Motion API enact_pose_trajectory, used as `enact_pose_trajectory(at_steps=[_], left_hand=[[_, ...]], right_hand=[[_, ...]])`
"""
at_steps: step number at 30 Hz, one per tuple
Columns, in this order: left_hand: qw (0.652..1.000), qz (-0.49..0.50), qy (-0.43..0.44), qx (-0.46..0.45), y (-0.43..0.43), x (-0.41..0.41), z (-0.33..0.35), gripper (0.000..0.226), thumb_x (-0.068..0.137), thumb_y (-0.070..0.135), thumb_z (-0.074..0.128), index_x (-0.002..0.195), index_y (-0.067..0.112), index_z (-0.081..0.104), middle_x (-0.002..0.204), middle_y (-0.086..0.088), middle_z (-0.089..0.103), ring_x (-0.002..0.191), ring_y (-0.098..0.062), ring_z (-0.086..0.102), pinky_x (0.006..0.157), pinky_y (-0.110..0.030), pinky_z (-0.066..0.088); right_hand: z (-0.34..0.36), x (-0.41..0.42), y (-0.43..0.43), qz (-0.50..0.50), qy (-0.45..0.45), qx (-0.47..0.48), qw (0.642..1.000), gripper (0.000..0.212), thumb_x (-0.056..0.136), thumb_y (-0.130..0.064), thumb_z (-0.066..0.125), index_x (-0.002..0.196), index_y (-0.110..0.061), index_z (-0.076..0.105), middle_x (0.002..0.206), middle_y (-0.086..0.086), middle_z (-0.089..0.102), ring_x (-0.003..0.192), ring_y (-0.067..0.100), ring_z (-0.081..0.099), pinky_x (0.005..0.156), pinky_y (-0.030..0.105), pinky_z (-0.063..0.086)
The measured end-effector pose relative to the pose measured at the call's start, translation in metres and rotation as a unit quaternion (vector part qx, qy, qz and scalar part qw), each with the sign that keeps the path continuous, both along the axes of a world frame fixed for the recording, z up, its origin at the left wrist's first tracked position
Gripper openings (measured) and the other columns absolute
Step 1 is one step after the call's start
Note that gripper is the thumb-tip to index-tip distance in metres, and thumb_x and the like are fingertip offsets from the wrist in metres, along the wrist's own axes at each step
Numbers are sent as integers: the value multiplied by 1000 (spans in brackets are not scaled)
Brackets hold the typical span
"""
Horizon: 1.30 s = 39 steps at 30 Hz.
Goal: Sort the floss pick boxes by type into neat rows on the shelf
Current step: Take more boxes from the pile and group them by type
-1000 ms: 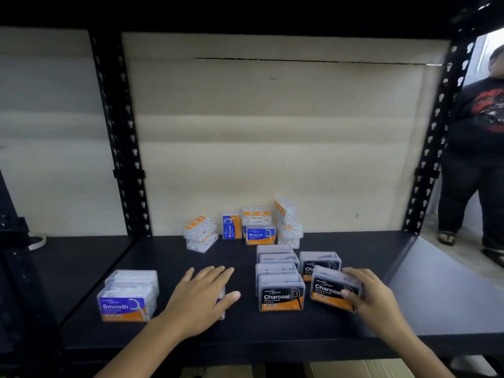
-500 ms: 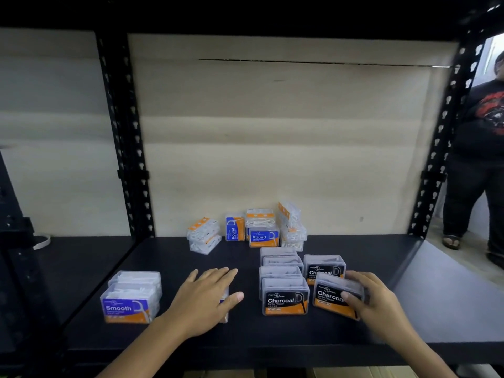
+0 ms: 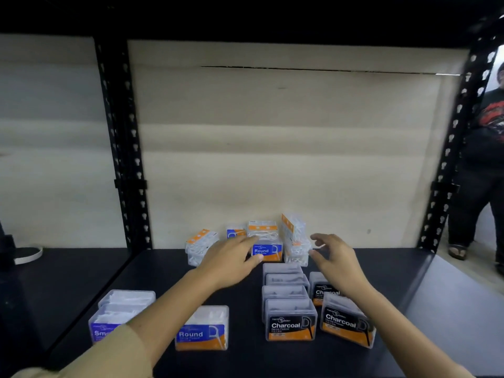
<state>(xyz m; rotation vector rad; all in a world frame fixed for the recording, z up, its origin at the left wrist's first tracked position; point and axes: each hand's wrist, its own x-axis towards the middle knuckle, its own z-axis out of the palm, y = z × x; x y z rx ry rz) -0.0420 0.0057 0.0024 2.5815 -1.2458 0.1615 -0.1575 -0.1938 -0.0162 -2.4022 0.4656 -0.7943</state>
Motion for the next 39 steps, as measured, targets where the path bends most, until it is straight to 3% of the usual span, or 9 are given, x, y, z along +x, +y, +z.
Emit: enact_pose_trajectory(at_steps=[11,14,17,21,24,28,31,35,39], left_hand=[[994,23,94,-57,-111,61,11,45,97,34,39,141,26,38,140,-10,44,125,-28,46,98,-39,42],[988,6,139,-71,-136,65,5,50,96,39,38,145,32,30,142,-13,42,132,-31,39,104,-40,38],[984,-4,167,-65,-153,68,-3,50,96,45,35,146,37,28,142,-15,43,134,-30,37,107,-41,36],[980,-7,179,-81,-162,67,-5,49,95,50,38,141,34,37,142,-17,44,129,-31,45,106,-38,39],[982,4,160,-96,-160,61,1,41,93,50,44,126,26,47,117,-12,53,101,-31,57,87,-35,46],[986,7,134,-98,-153,53,5,18,91,20,49,107,15,44,95,-11,48,72,-30,49,62,-32,40],[981,10,161,-110,-147,55,4,25,86,9,49,109,17,44,104,-17,56,76,-29,57,54,-30,40],[967,15,220,-128,-132,58,4,37,87,11,57,122,18,46,126,-14,52,104,-25,61,61,-25,50],[962,35,225,-152,-114,62,8,43,87,15,60,128,19,47,131,-11,54,100,-19,56,63,-22,47]], right_hand=[[-9,99,-56,-80,176,111,975,35,85,-2,44,119,3,38,119,20,46,94,30,47,72,30,36],[-17,114,-69,-94,208,171,958,6,88,-5,39,91,-1,42,97,13,44,83,25,43,68,28,34],[-23,123,-75,-92,221,222,945,26,90,-4,34,64,-8,32,70,9,40,57,20,39,50,26,32],[-28,125,-78,-84,201,290,932,21,88,-4,32,69,-8,37,66,11,40,50,18,37,46,23,34],[-29,123,-82,-70,184,324,925,12,93,-7,36,81,-6,41,69,10,40,50,17,34,46,22,33],[-28,118,-83,-60,169,349,920,12,92,-7,45,80,-6,43,69,11,42,50,18,38,44,24,35],[-23,109,-83,-62,162,352,920,18,91,-6,50,76,-6,42,62,10,43,47,19,42,39,22,38],[-17,94,-86,-73,146,357,920,12,88,-3,56,82,-1,46,64,12,48,47,21,45,36,20,41],[-12,80,-83,-92,118,353,924,9,88,-3,58,84,0,50,68,12,53,51,22,49,39,23,46]])
